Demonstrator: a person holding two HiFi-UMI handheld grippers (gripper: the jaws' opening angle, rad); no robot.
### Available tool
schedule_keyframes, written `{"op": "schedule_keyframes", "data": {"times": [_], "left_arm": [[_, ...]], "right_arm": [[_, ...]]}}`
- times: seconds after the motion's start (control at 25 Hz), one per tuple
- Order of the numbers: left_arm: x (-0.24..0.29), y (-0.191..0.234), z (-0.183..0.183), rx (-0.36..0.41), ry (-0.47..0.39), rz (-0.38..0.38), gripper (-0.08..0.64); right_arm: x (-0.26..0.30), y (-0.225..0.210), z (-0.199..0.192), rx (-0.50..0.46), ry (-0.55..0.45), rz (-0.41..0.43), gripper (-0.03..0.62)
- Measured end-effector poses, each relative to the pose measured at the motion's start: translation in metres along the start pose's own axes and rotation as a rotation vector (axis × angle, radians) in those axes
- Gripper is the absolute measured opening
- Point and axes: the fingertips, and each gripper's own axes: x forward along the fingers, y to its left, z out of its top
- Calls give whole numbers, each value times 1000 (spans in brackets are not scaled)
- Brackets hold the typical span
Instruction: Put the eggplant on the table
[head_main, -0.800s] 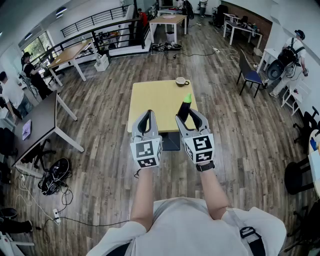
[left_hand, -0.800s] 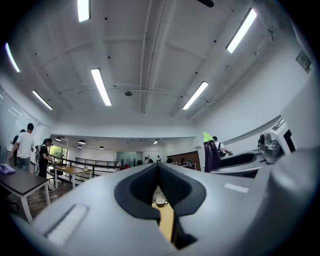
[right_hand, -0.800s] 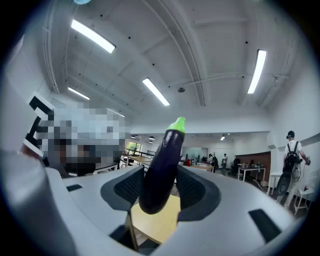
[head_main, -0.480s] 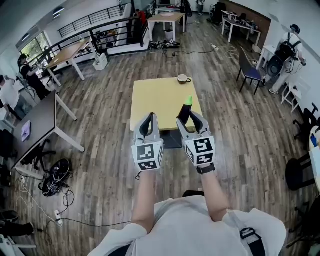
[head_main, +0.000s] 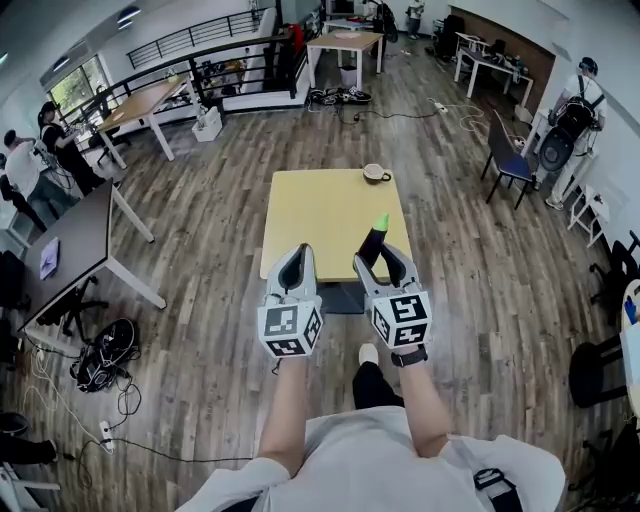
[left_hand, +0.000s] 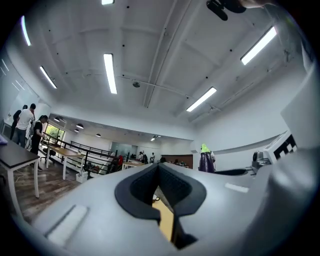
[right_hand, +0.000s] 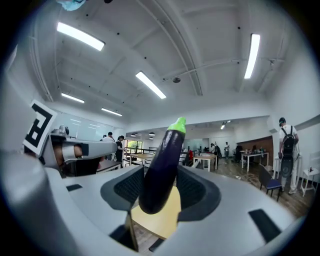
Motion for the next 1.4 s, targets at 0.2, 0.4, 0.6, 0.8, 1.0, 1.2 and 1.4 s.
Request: {"op": "schedule_keyframes", "data": {"times": [0.2, 0.4, 0.6, 0.8, 1.0, 1.2, 1.4], "left_arm": [[69, 12, 2, 34, -19, 18, 6], [162, 19, 40, 93, -120, 64, 8], [236, 12, 34, 116, -120, 82, 8], [283, 7, 16, 119, -92, 88, 8], [311, 23, -15, 114, -34, 97, 8], [350, 48, -33, 111, -3, 76, 8], [381, 81, -57, 102, 58, 57, 8]], "right_arm": [[59, -46, 13, 33, -41, 29, 210], [123, -112, 56, -7, -146, -4, 210], [169, -162, 57, -25, -127, 41, 210], [198, -202, 50, 5, -123, 42, 210], [228, -216, 18, 26, -69, 43, 210], [270, -227, 0, -4, -15, 45, 206], [313, -228, -24, 39, 52, 44, 204]]}}
